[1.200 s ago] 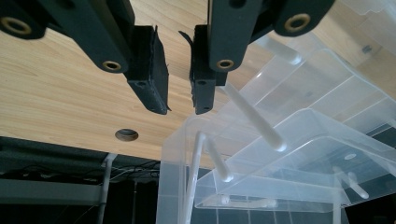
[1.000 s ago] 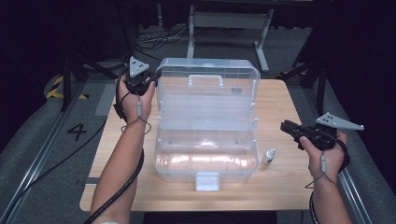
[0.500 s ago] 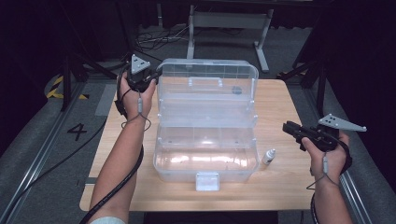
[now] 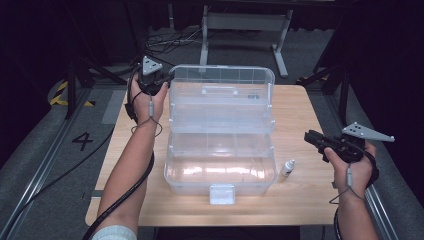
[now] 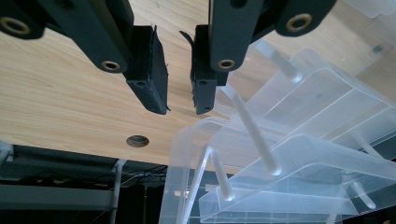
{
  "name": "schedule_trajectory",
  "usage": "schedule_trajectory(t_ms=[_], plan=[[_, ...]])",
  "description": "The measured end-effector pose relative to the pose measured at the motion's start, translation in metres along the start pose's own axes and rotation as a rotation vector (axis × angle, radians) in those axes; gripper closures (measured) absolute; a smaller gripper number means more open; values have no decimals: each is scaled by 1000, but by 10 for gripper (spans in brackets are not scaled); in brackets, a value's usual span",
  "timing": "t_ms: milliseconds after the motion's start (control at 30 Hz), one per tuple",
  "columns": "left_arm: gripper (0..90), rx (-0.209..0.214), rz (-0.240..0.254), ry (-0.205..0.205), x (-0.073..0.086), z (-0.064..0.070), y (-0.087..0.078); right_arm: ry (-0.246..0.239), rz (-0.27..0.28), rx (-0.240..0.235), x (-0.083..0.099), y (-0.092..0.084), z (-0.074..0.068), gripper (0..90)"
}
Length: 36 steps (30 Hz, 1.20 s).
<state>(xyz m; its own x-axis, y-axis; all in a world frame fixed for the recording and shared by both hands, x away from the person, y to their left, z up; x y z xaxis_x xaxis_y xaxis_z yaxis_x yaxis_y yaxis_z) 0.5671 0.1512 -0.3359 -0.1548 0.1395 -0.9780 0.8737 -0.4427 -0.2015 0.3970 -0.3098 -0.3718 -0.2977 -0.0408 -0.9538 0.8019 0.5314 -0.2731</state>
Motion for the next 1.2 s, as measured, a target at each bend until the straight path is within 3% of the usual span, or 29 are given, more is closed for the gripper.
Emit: schedule_trajectory(t_ms=[300, 1200], plan=[[830, 4, -24, 4, 3, -4, 9, 5, -4, 10, 2, -2, 2, 759], [829, 36, -99, -102, 21, -19, 42, 23, -12, 16, 9, 0, 13, 758]])
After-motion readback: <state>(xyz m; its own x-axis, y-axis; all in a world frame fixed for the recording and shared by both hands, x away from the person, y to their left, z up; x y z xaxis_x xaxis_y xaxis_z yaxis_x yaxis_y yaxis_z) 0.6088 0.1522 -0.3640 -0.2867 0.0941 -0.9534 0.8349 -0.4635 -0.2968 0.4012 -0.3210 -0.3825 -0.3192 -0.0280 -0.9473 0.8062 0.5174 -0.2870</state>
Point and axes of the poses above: each handheld gripper's, and its own axes: y roughly forward along the jaws, x roughly out of its underside, z roughly to its right, the point moved 6 cm from there along y, roughly forward along the jaws, and after that the axes turned 7 degrees about z, right-handed, at the moved point
